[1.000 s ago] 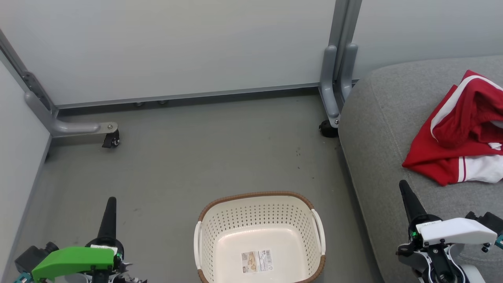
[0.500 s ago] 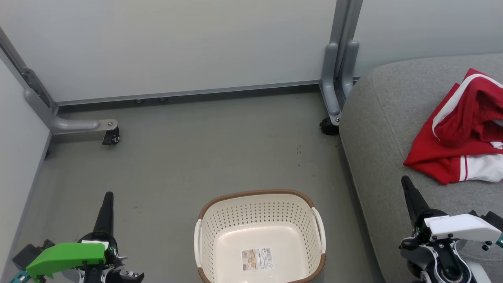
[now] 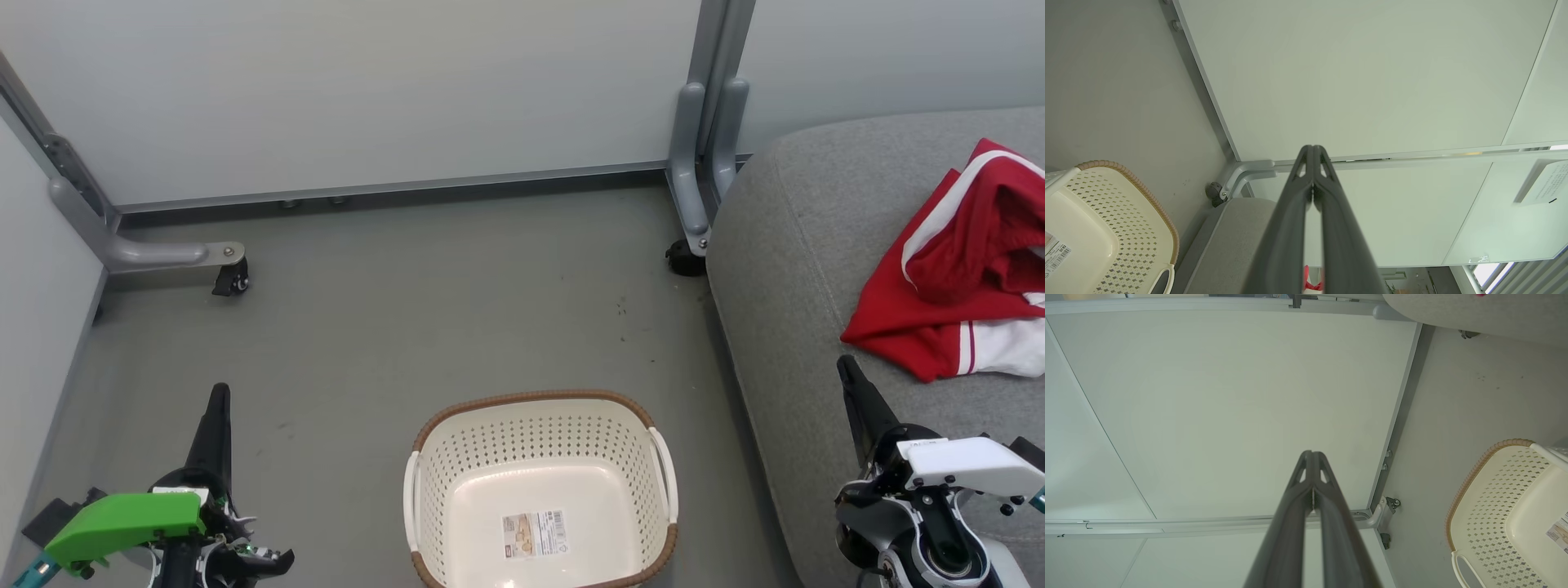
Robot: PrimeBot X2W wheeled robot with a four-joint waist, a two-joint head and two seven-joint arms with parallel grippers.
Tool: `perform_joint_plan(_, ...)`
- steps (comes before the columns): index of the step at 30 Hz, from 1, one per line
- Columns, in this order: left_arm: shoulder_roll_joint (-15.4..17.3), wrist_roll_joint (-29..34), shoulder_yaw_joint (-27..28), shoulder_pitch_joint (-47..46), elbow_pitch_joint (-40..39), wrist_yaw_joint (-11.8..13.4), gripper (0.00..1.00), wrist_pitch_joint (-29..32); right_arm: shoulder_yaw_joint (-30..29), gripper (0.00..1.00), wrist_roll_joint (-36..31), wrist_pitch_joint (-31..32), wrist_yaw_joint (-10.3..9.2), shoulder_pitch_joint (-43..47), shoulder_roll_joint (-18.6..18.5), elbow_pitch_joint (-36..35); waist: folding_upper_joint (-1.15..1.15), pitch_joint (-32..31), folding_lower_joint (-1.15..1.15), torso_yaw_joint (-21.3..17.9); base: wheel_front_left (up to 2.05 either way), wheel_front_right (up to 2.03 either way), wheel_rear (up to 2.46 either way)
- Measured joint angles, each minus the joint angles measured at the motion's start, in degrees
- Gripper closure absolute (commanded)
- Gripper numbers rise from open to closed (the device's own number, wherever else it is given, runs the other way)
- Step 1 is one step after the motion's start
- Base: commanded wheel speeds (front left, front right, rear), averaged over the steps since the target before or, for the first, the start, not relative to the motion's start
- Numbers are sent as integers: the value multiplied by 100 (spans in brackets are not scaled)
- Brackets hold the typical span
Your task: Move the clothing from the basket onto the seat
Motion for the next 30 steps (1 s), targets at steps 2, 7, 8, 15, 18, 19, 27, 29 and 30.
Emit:
perform_joint_plan(2,0,-94,14,-28,11,-1,100,37,-18,100,82,29,0,-15,2,9,0,8,0,2,0,0,0)
perform_joint_plan(7,-2,-260,53,-57,36,-20,100,90,-54,100,272,83,0,-74,5,26,0,26,0,7,0,0,0)
perform_joint_plan(8,-3,-274,58,-63,40,-21,100,90,-58,100,289,83,0,-84,7,29,0,27,0,7,0,0,0)
perform_joint_plan(15,-11,-272,79,-77,41,-24,100,98,-76,100,291,101,0,-90,14,31,0,27,0,7,0,0,0)
perform_joint_plan(18,-14,-271,87,-77,41,-25,100,115,-82,100,289,103,0,-90,18,31,0,27,0,7,0,0,0)
perform_joint_plan(19,-15,-271,89,-77,41,-25,100,115,-85,100,288,105,0,-90,18,31,0,27,0,7,0,0,0)
perform_joint_plan(27,-23,-265,107,-79,43,-25,100,123,-101,100,275,116,0,-91,30,32,0,27,0,7,0,0,0)
perform_joint_plan(29,-26,-264,110,-79,41,-25,100,124,-104,100,268,124,0,-91,33,32,0,27,0,7,0,0,0)
perform_joint_plan(30,-29,-264,112,-79,43,-25,100,125,-107,100,267,124,0,-91,34,32,0,27,0,7,0,0,0)
